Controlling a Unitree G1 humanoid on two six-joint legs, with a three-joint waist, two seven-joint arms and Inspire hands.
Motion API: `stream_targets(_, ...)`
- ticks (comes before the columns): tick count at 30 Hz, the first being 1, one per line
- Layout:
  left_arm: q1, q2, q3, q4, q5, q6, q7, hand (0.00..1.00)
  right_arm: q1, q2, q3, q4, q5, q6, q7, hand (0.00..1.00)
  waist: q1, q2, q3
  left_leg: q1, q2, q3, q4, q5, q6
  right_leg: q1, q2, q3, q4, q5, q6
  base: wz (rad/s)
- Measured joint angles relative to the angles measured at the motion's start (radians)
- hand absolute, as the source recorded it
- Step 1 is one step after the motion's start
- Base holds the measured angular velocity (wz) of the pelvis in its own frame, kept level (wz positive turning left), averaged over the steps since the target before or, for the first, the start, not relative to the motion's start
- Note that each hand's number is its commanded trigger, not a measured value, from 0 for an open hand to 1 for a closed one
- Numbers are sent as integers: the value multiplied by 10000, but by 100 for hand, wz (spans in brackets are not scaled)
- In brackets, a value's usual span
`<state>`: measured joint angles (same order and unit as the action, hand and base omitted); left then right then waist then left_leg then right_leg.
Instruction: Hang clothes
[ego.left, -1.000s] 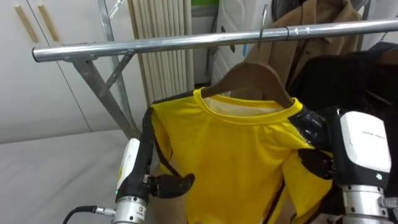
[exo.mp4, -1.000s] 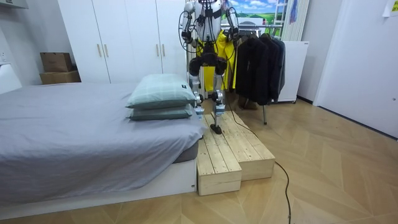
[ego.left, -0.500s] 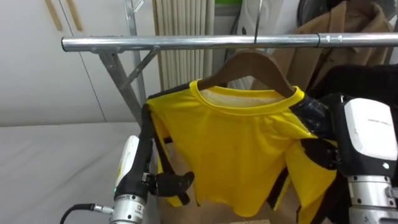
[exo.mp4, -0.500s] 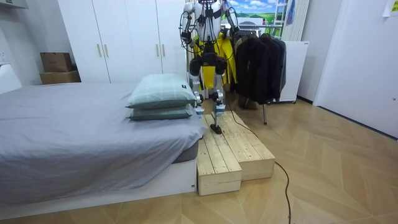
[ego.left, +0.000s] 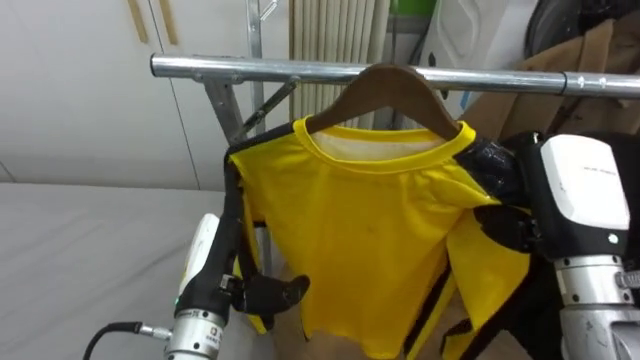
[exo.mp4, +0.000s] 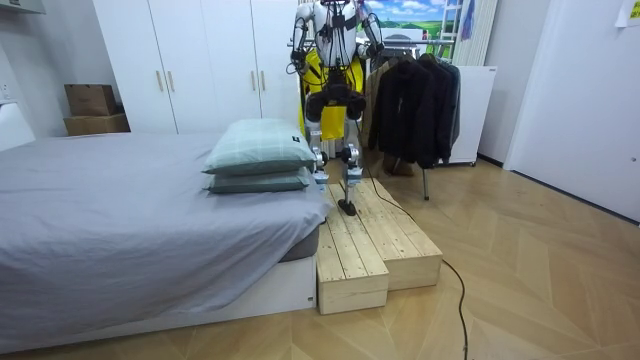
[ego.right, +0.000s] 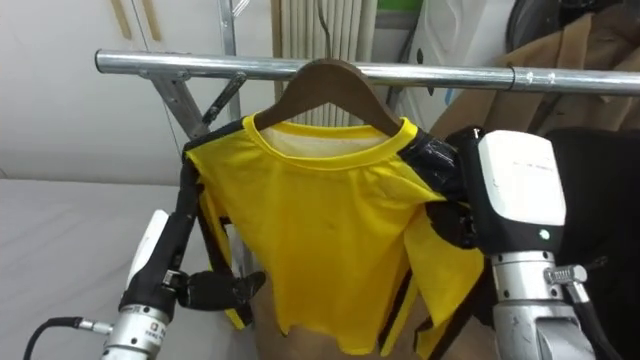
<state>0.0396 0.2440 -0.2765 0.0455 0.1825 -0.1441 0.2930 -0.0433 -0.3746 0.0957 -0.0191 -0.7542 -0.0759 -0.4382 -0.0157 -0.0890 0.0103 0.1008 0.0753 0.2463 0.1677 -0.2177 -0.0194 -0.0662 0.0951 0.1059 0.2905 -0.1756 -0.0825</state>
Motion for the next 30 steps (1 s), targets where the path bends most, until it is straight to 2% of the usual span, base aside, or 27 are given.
stream_targets(4,7,-10,-7,-45,-265,-87,-5,0,1,-55,28,151,532,-9,267,100,149,-34,13,3,2,-7,4,-29,-48,-11,-3,-44,-8,2,-3,0)
stream_targets(6,7,-11,-10,-62,-357,-94,-6,0,0,-61,28,318,840,-17,428,100,232,-45,19,-9,-5,-29,3,-25,-58,-25,-56,-281,-18,6,-11,4)
stream_targets(11,24,-18,-6,-61,-622,-94,-35,0,-4,-60,28,509,988,-31,777,100,445,-54,26,-5,-5,-49,1,2,-102,57,-67,-335,-177,56,-46,2)
stream_targets(14,29,-12,-13,-61,-629,-94,-138,0,-21,-72,27,690,1043,-123,856,100,439,-84,44,-1,-1,-272,1,20,-131,138,-97,-543,-385,70,-63,17)
stream_targets(20,234,-2,-20,-60,-621,-95,-197,0,-514,-73,118,1564,1171,-267,1141,100,495,-100,60,-13,39,-328,-8,35,-153,280,-91,-691,-540,103,-99,9)
stream_targets(25,382,-124,-13,-60,-621,-95,-183,0,-610,-67,421,1707,1210,-372,1597,100,526,-86,68,-28,63,-374,-11,35,-153,328,-82,-793,-521,106,-104,-1)
stream_targets(30,402,-189,-15,-70,-637,-107,-211,0,-924,-65,568,2152,2094,-372,2133,100,529,-65,83,4,69,-476,-20,35,-152,387,-84,-877,-540,106,-105,3)
